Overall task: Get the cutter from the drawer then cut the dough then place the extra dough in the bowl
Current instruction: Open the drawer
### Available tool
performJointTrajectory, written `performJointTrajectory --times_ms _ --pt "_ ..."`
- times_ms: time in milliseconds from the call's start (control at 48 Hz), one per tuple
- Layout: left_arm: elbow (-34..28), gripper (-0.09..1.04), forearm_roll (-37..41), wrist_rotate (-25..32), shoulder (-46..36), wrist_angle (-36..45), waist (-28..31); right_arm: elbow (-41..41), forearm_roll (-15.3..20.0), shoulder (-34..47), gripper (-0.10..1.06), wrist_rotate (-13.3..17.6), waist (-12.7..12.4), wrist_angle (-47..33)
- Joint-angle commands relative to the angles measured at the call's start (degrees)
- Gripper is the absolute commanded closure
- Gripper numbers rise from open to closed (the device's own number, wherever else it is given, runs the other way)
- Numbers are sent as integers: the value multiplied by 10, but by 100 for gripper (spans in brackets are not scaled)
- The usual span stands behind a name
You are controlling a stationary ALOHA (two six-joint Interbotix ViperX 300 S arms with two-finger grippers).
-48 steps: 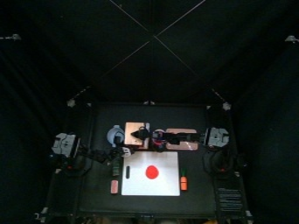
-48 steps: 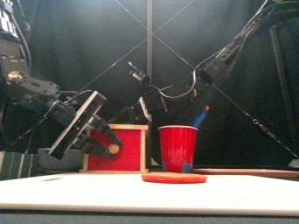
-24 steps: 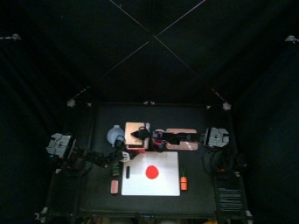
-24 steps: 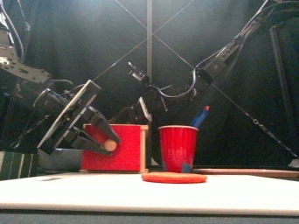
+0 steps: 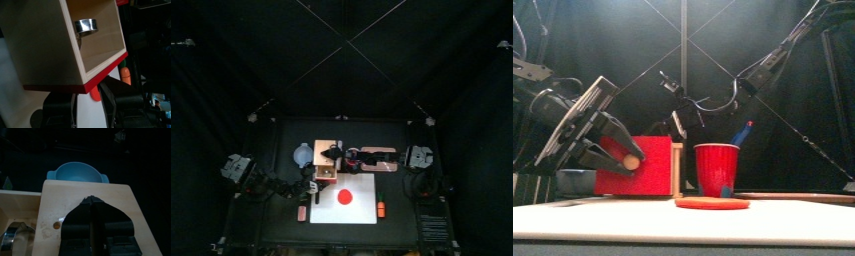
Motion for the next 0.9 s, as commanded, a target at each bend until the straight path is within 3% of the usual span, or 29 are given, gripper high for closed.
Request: performJointTrajectory --times_ms 21,188,333,896 --pt "-16 39 5 8 -4 -3 -5 5 -2 -1 98 -2 0 10" --pt "-18 20 8 8 -4 -4 -3 5 -3 -1 98 -2 0 10" --pt "-18 9 8 7 -5 -4 -3 4 -4 -1 98 -2 1 10" --pt "-12 8 5 6 -12 3 -9 3 -4 -1 98 -2 4 11"
